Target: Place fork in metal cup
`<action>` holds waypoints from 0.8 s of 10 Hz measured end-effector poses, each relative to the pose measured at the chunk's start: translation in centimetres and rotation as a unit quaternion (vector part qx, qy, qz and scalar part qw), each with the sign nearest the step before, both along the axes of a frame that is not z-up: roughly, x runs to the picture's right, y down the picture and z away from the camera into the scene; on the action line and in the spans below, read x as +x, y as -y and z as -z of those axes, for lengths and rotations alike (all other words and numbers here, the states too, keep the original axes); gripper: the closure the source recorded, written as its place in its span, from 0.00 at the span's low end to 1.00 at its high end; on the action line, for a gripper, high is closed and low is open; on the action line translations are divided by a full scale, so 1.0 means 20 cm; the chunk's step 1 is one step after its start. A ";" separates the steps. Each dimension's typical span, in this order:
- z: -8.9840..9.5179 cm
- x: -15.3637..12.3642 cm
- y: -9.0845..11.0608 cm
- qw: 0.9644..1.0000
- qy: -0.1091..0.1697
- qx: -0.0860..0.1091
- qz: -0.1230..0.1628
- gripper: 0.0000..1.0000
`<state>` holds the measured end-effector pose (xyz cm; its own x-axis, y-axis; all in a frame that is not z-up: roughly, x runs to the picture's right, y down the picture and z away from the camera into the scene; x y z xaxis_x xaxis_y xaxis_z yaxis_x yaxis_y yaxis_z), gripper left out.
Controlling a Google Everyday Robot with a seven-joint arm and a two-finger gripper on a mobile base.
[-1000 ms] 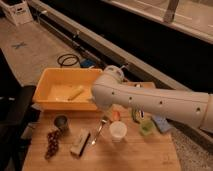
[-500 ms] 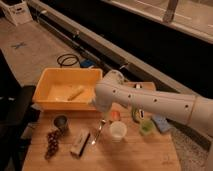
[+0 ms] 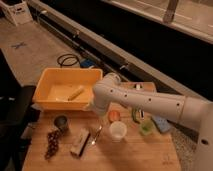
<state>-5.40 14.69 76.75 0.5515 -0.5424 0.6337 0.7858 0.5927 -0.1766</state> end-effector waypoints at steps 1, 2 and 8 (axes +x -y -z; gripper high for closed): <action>0.00 0.00 0.00 1.000 0.000 0.000 0.000 0.20; 0.00 -0.01 0.00 1.000 0.000 0.000 0.001 0.20; -0.13 0.08 -0.07 0.999 -0.009 -0.042 -0.032 0.20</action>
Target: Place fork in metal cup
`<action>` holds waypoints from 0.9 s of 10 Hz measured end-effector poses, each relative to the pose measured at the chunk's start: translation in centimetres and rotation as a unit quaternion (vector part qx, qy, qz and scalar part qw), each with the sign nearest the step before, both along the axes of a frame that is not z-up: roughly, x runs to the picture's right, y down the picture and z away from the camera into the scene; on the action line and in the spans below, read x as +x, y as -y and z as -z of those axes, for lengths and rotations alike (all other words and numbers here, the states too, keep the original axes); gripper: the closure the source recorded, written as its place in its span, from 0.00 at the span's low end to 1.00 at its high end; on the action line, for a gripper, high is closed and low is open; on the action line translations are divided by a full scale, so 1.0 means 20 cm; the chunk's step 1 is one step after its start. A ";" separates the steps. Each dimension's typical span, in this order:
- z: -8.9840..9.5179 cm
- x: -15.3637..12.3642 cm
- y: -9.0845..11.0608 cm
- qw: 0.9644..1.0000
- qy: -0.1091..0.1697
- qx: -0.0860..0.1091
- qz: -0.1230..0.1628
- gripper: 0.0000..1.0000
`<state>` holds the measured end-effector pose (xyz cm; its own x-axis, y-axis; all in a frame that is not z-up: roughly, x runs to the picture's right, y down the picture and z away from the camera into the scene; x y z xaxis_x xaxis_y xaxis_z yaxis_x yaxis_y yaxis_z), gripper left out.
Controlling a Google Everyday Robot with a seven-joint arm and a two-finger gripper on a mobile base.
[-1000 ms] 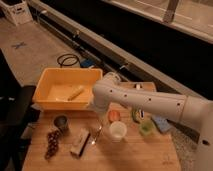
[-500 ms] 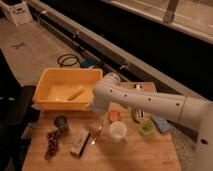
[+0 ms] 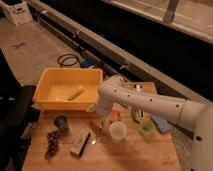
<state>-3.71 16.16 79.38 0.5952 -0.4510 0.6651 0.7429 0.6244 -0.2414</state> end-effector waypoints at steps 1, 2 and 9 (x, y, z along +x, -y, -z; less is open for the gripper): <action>-0.04 0.04 -0.01 1.000 -0.002 -0.007 -0.009 0.20; -0.06 0.07 -0.01 1.000 -0.003 -0.011 -0.015 0.20; -0.24 0.01 -0.04 0.999 0.015 -0.043 -0.024 0.20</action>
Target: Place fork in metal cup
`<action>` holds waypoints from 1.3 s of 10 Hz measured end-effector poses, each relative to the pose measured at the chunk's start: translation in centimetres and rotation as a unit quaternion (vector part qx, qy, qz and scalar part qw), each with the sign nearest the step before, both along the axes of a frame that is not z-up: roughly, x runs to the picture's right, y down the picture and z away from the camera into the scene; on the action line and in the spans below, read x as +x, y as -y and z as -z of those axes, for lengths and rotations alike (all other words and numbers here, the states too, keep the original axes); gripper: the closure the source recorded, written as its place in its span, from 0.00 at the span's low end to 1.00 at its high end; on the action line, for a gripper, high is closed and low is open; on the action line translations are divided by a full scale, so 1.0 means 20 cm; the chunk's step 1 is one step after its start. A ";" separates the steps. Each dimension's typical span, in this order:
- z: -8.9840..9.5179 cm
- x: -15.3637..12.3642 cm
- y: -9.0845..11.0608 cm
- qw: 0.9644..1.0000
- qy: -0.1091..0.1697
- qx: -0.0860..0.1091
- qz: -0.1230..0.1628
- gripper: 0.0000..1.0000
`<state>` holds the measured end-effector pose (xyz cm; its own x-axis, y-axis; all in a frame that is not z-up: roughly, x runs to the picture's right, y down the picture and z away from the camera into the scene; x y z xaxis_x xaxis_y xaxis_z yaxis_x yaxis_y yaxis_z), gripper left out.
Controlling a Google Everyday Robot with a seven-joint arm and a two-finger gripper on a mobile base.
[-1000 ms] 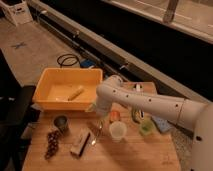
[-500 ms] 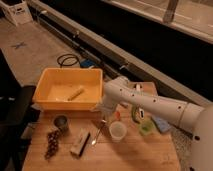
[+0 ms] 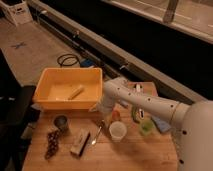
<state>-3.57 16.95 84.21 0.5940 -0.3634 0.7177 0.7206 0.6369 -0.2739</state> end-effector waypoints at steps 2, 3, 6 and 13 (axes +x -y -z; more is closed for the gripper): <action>-0.05 0.01 -0.03 1.000 -0.010 -0.019 0.012 0.20; -0.08 0.04 -0.05 0.999 -0.019 -0.028 0.015 0.20; -0.12 0.20 -0.09 0.997 -0.054 -0.053 0.016 0.20; -0.15 0.32 -0.08 0.995 -0.089 -0.037 0.034 0.43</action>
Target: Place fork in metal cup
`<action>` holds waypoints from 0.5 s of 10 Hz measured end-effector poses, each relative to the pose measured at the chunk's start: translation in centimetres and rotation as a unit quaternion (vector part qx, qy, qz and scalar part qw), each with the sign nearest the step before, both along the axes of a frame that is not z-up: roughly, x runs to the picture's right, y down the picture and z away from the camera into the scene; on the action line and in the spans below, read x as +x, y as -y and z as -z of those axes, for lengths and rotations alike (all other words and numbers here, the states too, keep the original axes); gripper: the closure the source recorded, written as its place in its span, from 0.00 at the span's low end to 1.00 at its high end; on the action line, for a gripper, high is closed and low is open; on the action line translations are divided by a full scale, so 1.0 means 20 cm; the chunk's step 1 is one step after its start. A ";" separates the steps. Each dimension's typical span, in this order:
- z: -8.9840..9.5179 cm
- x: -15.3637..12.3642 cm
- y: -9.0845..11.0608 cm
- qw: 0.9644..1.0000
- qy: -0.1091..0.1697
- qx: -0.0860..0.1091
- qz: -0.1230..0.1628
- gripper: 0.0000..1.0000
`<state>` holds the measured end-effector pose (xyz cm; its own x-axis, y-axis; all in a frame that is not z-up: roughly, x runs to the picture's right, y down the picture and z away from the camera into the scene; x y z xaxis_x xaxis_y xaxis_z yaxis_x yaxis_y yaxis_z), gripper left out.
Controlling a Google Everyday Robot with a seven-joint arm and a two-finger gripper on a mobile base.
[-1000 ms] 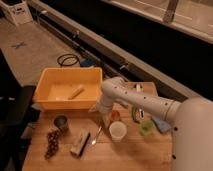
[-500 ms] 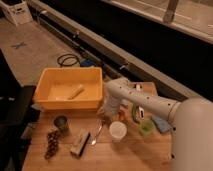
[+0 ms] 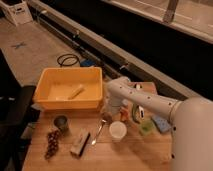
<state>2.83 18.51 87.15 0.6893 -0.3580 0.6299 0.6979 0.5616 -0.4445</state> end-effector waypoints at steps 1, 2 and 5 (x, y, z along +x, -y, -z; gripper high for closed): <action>0.00 -0.01 0.00 1.000 0.004 0.008 -0.001 0.55; -0.01 -0.02 0.01 1.000 0.006 0.013 0.000 0.65; 0.01 0.00 0.03 1.000 0.005 0.012 0.001 0.95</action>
<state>2.78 17.95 86.89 0.6816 -0.3754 0.6281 0.7040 0.5705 -0.4230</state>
